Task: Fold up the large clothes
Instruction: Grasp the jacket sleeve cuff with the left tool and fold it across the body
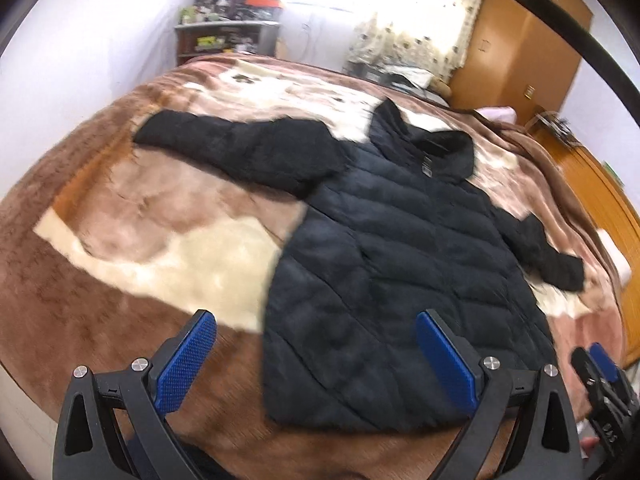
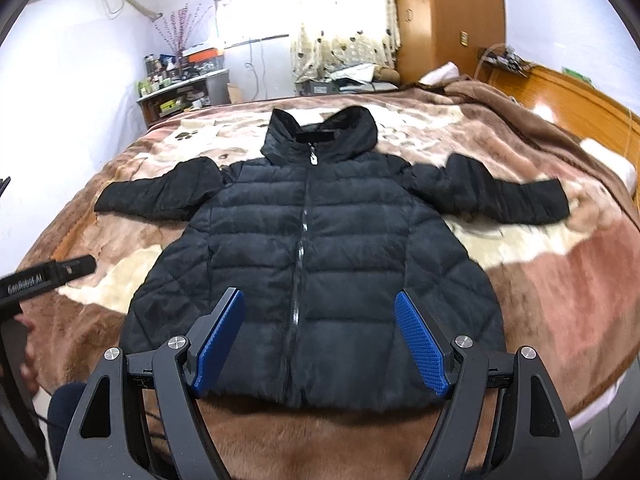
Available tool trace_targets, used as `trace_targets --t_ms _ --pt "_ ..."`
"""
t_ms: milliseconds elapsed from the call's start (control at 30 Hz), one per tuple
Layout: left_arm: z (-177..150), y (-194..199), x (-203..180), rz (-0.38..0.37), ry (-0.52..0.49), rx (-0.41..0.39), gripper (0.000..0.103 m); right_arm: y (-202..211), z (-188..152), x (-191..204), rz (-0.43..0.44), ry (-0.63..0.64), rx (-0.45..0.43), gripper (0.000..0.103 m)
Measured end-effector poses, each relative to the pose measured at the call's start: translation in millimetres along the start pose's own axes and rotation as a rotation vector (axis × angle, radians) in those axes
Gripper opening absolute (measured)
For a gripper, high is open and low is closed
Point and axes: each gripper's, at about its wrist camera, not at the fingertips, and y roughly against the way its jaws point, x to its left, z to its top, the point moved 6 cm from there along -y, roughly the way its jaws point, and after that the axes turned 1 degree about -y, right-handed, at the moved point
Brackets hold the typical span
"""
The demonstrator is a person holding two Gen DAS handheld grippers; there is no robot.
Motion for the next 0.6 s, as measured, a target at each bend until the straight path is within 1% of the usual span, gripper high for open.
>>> trace_targets --t_ms 67,167,200,233,300,367,433,533,600 --pt "14.3 -8.2 16.8 0.032 0.019 -0.009 0.101 -9.7 10.8 3.3 0.014 0.004 -0.006 0.078" --pt "37.4 -20.4 44.6 0.061 0.058 -0.033 0.101 -26.6 25.5 10.1 0.039 0.021 -0.019 0.078" --pt "43.5 -24.5 51.7 0.060 0.065 -0.037 0.101 -32.9 30.3 13.4 0.044 0.036 -0.022 0.078" --pt "53.0 -31.9 62.8 0.065 0.082 -0.038 0.101 -38.4 32.9 15.9 0.054 0.043 -0.010 0.078" --pt "71.6 -46.0 85.2 0.080 0.113 -0.055 0.101 -55.0 38.3 25.1 0.121 0.046 0.047 0.078" --pt "84.6 -58.7 103.6 0.081 0.153 -0.055 0.101 -65.5 44.0 30.8 0.151 0.031 0.052 0.078" --pt "102.0 -74.7 125.6 0.046 0.214 -0.063 0.101 -76.1 50.4 37.2 0.135 0.045 0.037 0.078" --pt "125.2 -98.8 153.2 0.095 0.240 -0.068 0.102 -95.3 61.1 50.9 0.107 0.097 0.032 0.078" --pt "137.4 -114.5 169.8 0.092 0.271 -0.061 0.102 -107.1 68.8 59.8 0.102 0.118 0.027 0.078"
